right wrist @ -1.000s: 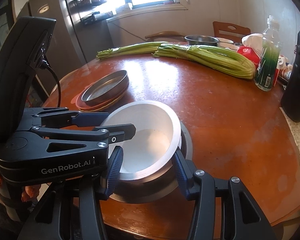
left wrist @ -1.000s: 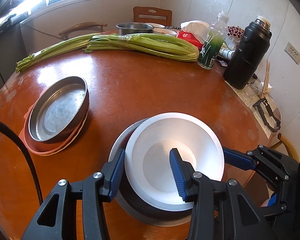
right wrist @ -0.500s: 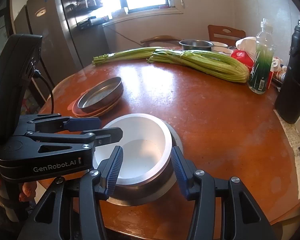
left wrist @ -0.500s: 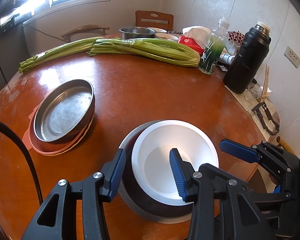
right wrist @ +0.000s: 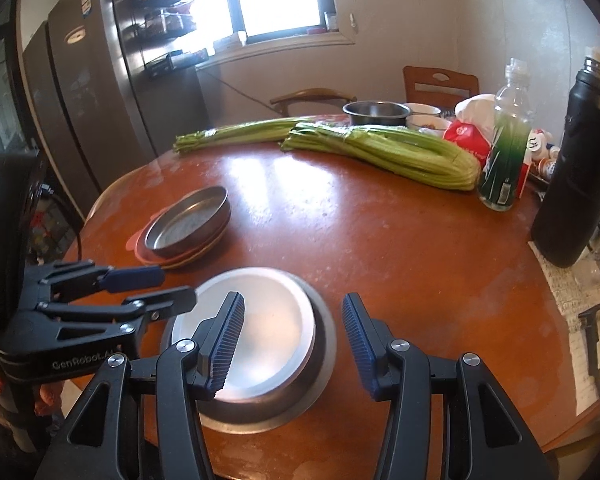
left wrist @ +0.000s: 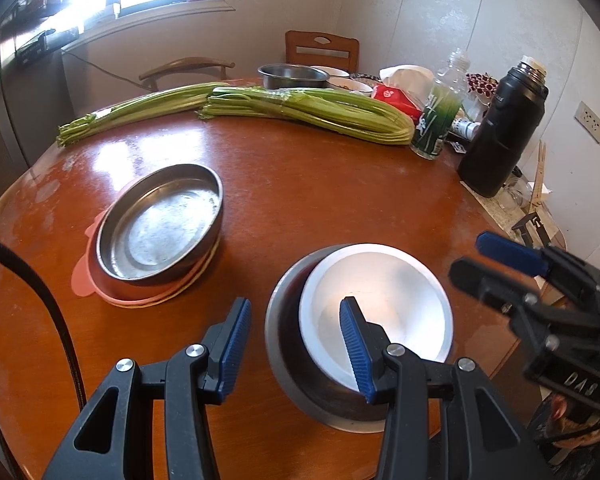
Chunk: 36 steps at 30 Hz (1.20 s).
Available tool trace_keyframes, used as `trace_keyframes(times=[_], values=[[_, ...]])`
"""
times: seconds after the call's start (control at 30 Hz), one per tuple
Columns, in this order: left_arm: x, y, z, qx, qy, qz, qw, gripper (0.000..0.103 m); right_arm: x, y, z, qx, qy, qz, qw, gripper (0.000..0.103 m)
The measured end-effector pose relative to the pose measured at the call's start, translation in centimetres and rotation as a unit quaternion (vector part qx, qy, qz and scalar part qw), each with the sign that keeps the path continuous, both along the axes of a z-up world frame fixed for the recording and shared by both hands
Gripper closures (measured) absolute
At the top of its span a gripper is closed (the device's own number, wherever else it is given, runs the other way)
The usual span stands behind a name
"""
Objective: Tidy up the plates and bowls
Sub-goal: 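Close the left gripper on the steel bowl rim, then lift the steel bowl with the left gripper over the silver tray stack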
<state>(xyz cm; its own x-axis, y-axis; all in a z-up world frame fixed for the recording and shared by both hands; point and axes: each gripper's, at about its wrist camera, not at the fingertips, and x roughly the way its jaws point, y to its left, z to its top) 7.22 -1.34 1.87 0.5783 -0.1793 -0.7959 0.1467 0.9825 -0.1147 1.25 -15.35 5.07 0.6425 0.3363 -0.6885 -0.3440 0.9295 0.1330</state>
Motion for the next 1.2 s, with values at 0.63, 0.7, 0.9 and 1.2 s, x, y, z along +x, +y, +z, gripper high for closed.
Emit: trace_keyframes(times=[0.63, 0.7, 0.9, 1.2], values=[[0.6, 1.3, -2.9, -0.048, 0.042, -0.004, 0.9979, 0.051, 1.6, -0.7, -4.2, 0.001, 0.061, -0.002, 0.998, 0.048], [0.7, 1.8, -3.1, -0.065, 0.049, -0.001, 0.9967, 0.050, 1.7, -1.0, -5.0, 0.003, 0.073, -0.003, 0.997, 0.048], [1.1, 2.1, -3.8, -0.089, 0.062, 0.004, 0.9941, 0.044, 1.9, -1.4, -6.1, 0.038, 0.106, 0.009, 0.994, 0.044], [1.6, 0.4, -4.9, -0.085, 0.078, -0.022, 0.9930, 0.046, 1.9, -0.1, -7.7, 0.053, 0.148, 0.034, 0.987, 0.042]])
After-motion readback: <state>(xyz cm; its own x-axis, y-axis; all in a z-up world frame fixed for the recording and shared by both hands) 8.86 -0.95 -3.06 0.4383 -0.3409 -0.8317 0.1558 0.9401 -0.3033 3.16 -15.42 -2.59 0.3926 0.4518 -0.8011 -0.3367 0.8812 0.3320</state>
